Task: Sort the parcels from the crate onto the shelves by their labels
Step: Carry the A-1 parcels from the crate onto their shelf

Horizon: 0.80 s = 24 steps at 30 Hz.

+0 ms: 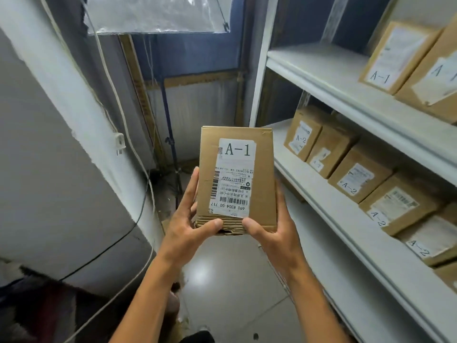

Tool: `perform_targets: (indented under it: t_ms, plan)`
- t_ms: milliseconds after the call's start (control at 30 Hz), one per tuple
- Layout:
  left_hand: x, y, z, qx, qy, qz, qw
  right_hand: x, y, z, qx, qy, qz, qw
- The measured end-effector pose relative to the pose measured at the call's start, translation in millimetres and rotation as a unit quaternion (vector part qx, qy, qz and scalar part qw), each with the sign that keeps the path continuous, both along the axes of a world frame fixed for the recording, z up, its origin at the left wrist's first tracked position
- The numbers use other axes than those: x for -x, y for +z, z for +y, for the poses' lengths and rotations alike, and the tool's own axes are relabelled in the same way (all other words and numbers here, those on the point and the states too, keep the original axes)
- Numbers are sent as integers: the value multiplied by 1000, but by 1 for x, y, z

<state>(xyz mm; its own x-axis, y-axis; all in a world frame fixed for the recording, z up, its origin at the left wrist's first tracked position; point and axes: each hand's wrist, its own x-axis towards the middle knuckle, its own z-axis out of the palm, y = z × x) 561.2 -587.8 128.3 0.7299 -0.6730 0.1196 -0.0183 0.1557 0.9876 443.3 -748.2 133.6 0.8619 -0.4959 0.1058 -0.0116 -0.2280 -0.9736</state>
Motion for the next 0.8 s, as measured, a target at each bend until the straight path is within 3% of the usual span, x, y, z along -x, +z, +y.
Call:
perform_targets:
  t_ms: [367, 800]
  plan:
    - [-139, 68, -107, 48, -91, -81, 991, -109, 63, -82, 27, -98, -77, 992]
    - [-255, 137, -322, 108, -191, -178, 959, -204, 122, -267, 100, -188, -165, 963]
